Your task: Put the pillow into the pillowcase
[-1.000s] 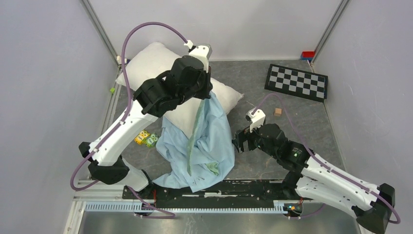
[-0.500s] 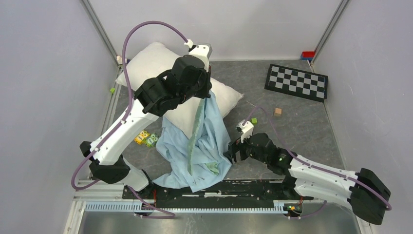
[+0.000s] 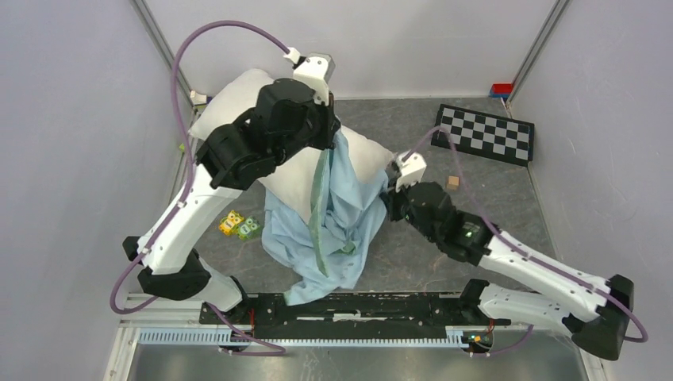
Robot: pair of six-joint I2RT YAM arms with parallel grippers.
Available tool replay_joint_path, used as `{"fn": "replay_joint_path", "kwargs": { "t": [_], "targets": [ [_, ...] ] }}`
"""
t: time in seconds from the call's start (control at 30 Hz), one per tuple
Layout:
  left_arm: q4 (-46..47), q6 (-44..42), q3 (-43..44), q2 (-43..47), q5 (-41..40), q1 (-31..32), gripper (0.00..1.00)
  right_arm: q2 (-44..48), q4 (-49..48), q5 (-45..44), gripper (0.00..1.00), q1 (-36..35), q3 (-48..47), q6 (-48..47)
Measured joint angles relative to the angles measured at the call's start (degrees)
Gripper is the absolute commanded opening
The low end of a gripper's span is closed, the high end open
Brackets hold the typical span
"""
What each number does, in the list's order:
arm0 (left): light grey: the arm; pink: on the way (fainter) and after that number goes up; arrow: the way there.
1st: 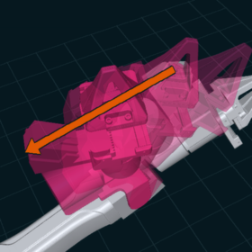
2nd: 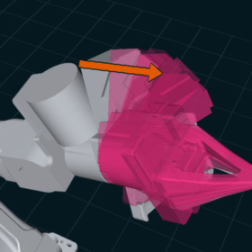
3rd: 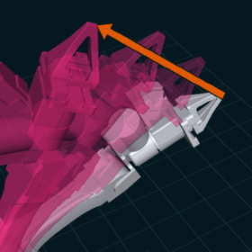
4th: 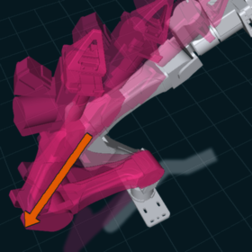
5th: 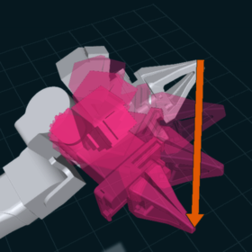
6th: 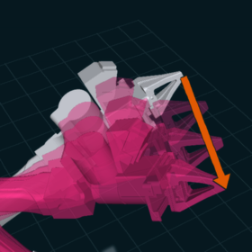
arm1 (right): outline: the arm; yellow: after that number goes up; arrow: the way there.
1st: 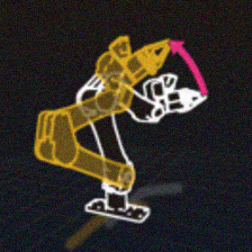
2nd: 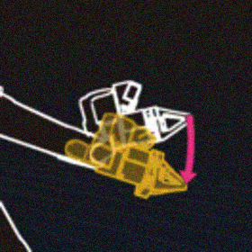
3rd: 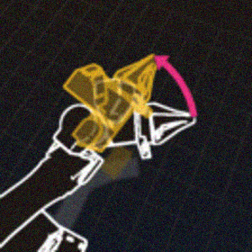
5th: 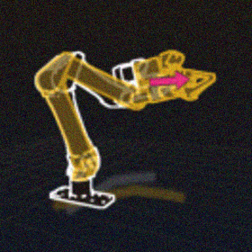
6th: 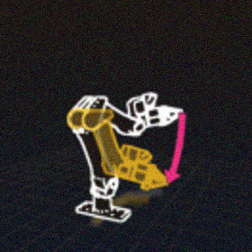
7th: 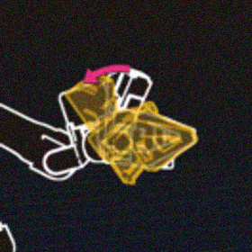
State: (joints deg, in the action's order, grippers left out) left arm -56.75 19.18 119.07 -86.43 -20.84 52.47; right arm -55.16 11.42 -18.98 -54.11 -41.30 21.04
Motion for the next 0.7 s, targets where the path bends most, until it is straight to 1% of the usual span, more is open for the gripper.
{"fn": "replay_joint_path", "kwargs": {
  "t": [0.07,0.1,0.23,0.37,0.53,0.7],
  "targets": [
    [0.46,-1.29,3.63,0.37,-0.26,0.00,0.02,0.72,4.70,-4.50,0.00,0.00,-8.57,-1.86],
    [0.59,-1.33,3.91,0.39,-0.31,0.00,0.02,1.11,6.97,-6.71,0.00,0.00,-13.55,-3.08],
    [4.15,-3.43,9.77,1.46,-1.92,0.00,0.03,1.70,12.24,-12.39,0.00,-0.11,-26.93,-7.45],
    [8.24,-4.09,11.98,3.74,-2.56,0.00,0.03,-1.09,16.33,-18.40,0.00,-0.11,-39.50,-12.66],
    [11.23,-4.11,12.20,4.94,-0.90,0.00,0.03,-9.09,14.97,-24.85,0.00,-0.11,-54.12,-20.94],
    [11.78,-4.11,5.60,6.54,0.90,0.00,0.02,-19.17,7.93,-27.41,0.00,-0.04,-64.19,-29.57]
  ]
}}
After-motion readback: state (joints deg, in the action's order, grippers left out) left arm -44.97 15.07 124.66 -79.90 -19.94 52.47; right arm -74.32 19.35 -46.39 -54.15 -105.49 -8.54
